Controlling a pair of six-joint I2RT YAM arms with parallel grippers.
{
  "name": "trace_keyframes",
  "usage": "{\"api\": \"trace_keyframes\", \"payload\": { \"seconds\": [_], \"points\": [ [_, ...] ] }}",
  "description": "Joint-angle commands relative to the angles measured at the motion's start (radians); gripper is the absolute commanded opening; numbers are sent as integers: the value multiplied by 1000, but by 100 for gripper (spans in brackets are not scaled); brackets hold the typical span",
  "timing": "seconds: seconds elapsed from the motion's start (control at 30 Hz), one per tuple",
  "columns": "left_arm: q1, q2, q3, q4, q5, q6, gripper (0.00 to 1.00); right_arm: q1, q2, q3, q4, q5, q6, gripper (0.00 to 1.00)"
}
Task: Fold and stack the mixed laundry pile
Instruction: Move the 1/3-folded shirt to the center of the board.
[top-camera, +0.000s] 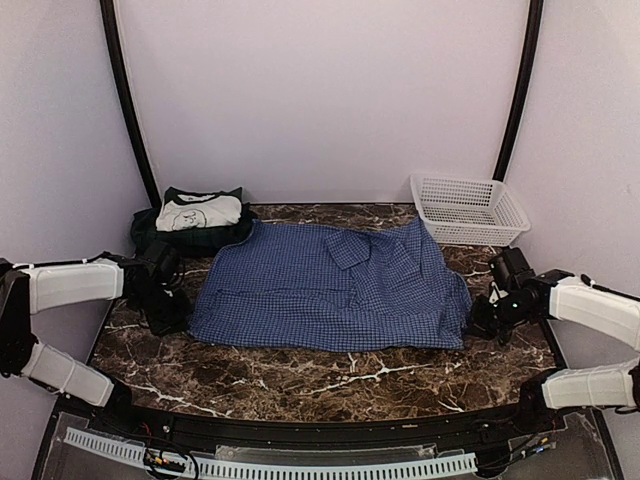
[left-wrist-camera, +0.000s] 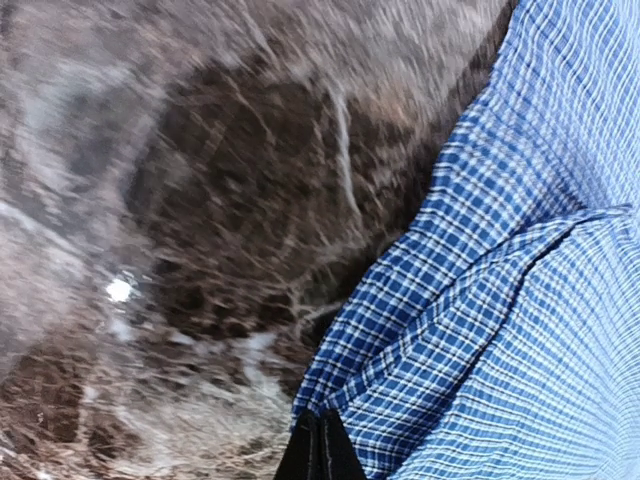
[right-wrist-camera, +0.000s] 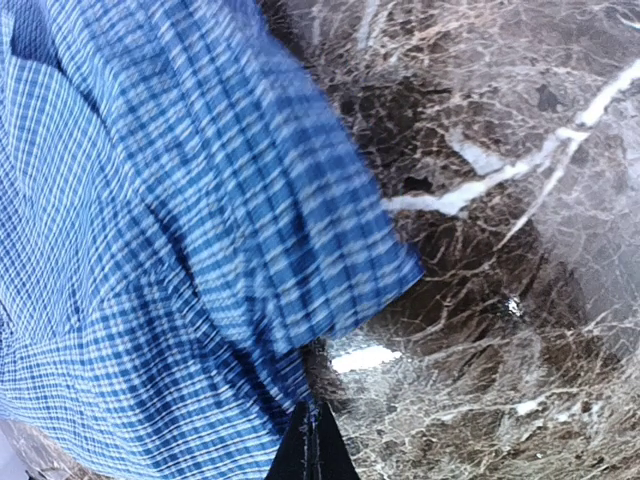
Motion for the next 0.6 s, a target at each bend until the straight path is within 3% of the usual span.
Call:
{"api": "trace_keyframes", "payload": {
  "seconds": [0.0, 0.13, 0.23, 0.33, 0.37, 0.57],
  "points": [
    [49, -72, -13, -64, -49, 26, 0, -9, -10, 16, -43, 31, 15, 0],
    [80, -59, -3, -58, -37, 73, 1, -10, -2, 29, -48, 22, 11, 0],
    [85, -45, 8, -53, 8, 102, 27, -10, 3, 32, -22, -41, -19, 0],
    [84, -93, 19, -76, 54, 125, 38, -4, -34, 25, -3, -142, -40, 29],
    [84, -113, 18, -84, 65, 130, 43, -3, -52, 18, -6, -161, -35, 33],
    [67, -229, -25, -50, 178, 144, 51, 22, -46, -6, 18, -226, -30, 37]
  ]
}}
